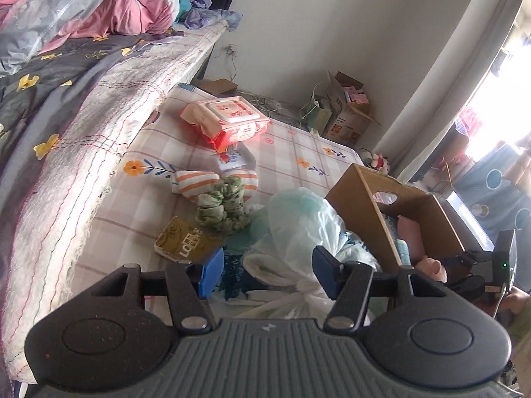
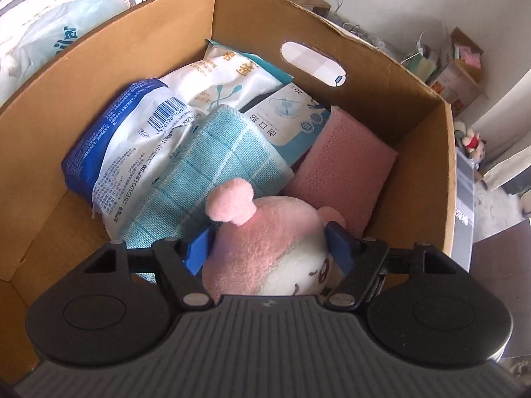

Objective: Organize soft objects
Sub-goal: 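Open the right tool to release the plush toy onto the towel, then withdraw the right tool from the box back over the bed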

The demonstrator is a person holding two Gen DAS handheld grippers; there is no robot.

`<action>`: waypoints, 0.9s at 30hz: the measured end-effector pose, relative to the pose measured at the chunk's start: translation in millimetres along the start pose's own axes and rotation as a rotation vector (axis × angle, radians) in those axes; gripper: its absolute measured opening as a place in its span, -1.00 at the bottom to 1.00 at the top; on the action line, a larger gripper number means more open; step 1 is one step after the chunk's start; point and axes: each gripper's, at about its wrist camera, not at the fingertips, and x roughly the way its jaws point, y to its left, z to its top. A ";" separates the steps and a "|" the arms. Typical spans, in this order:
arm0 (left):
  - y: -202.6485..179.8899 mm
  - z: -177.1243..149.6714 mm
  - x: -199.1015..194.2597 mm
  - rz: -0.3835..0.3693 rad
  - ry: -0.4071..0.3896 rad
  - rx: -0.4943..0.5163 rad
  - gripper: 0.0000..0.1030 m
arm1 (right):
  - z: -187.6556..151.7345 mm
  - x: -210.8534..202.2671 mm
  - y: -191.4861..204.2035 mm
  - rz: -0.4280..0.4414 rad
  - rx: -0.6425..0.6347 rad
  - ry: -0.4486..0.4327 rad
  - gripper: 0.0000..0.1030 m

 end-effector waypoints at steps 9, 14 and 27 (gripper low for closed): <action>19.8 -16.3 -1.4 0.059 -0.036 0.036 0.36 | -0.3 -56.0 6.1 -0.028 0.123 -0.129 0.79; 24.7 -19.7 1.4 0.075 -0.042 0.070 0.36 | 17.1 -98.6 11.7 0.039 0.257 -0.268 0.80; 16.0 44.4 33.7 0.074 -0.094 0.163 0.38 | 172.1 -88.4 67.9 0.533 0.515 -0.387 0.79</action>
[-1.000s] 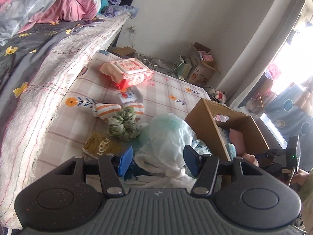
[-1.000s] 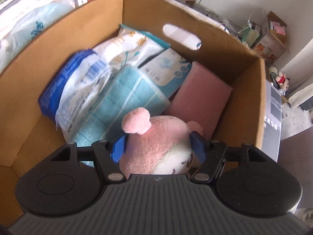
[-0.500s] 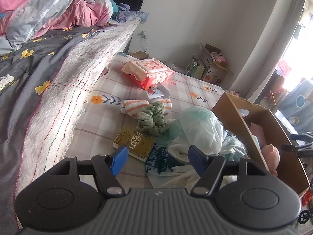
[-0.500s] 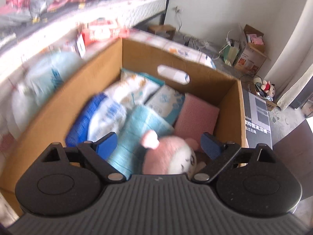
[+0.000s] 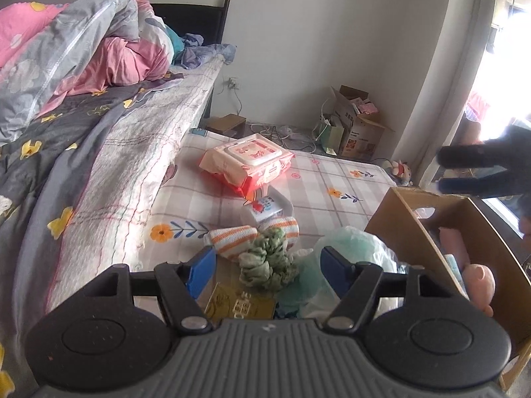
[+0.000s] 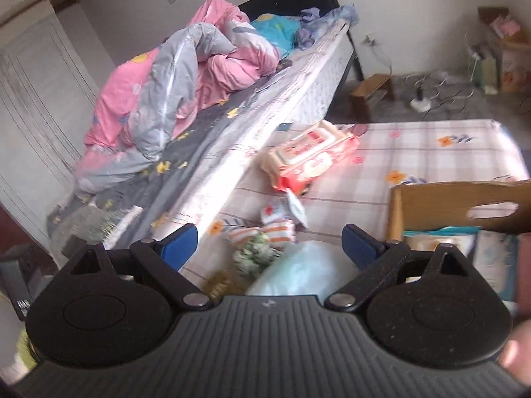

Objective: Organize soft objects
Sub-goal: 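Withdraw the right tool from the box back over the bed, then grasp the white yogurt cup on the bed with the right tool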

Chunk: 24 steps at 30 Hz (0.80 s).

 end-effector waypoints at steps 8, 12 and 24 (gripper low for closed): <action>13.8 59.1 99.8 -0.045 0.142 -0.090 0.38 | 42.4 149.8 -20.7 -0.004 0.253 0.180 0.19; 10.8 70.8 154.2 -0.044 0.237 -0.085 0.38 | 45.3 205.8 -59.5 0.003 0.430 0.257 0.06; 4.7 87.3 242.1 0.059 0.362 -0.134 0.31 | 46.5 258.1 -110.5 -0.047 0.547 0.281 0.08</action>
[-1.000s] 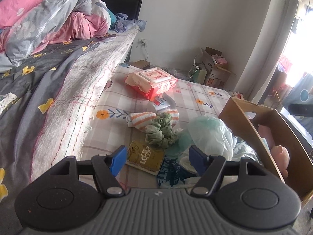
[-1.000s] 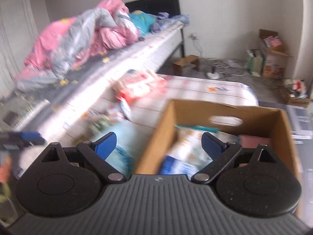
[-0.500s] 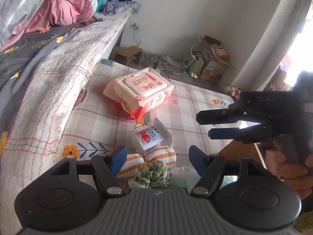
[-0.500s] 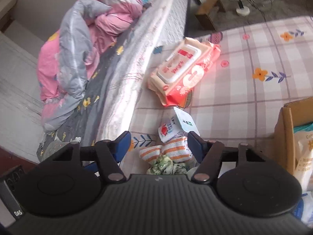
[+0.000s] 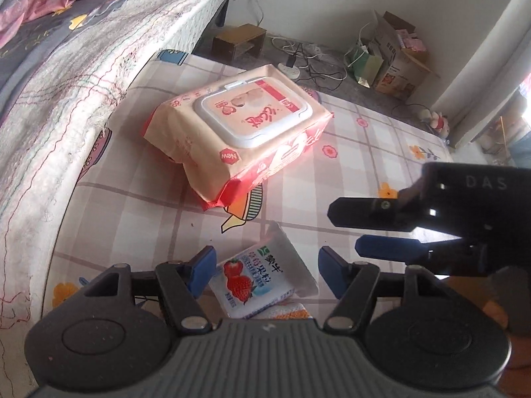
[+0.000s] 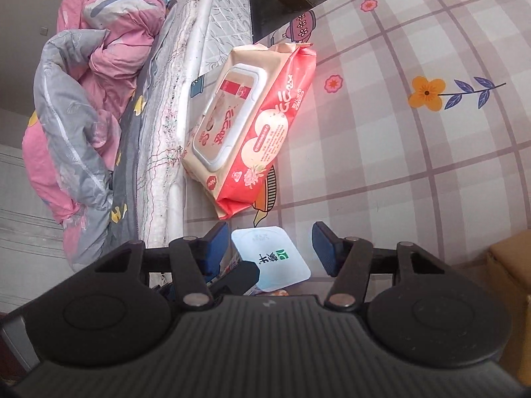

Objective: Organize soft objects
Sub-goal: 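Grasp the white yogurt cup on the bed with the right tool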

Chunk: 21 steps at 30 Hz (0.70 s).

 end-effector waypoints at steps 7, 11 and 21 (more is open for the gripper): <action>13.9 4.7 6.0 -0.052 0.002 -0.040 0.06 | 5.5 8.8 -6.3 0.004 0.013 0.027 0.10; 25.9 3.6 2.2 -0.110 -0.021 -0.071 -0.08 | 4.2 20.0 -11.9 0.003 0.065 0.077 0.20; 52.6 -8.3 -17.1 -0.213 -0.063 -0.078 -0.27 | -1.1 48.7 -16.6 0.045 0.188 0.160 0.33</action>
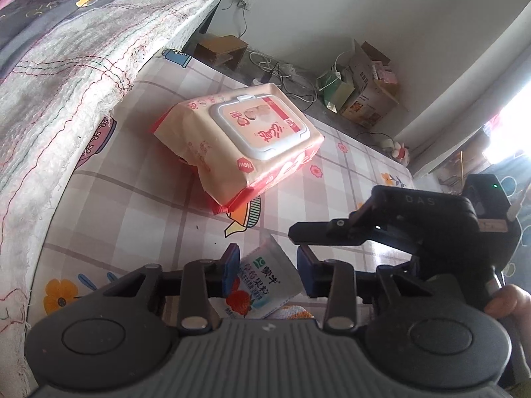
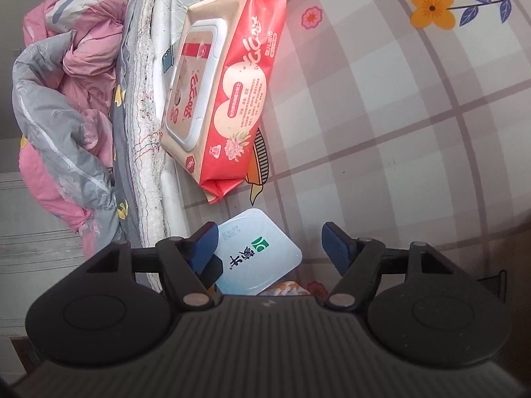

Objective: Organize soft objects
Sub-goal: 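Grasp the white yogurt cup on the bed with the right tool, then carry the yogurt cup with the right tool into the cardboard box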

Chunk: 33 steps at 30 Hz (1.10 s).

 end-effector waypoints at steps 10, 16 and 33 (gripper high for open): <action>18.0 -13.5 -24.7 -0.023 0.016 -0.032 -0.48 | -21.0 13.0 18.3 0.045 -0.082 0.026 -0.27; 23.6 -19.1 -34.1 0.018 0.019 -0.055 -0.64 | -31.3 10.7 27.7 0.056 -0.125 0.025 -0.59; -19.3 -25.2 -110.7 -0.042 -0.116 -0.018 -0.64 | -73.8 -60.6 70.1 0.133 -0.284 -0.068 -0.70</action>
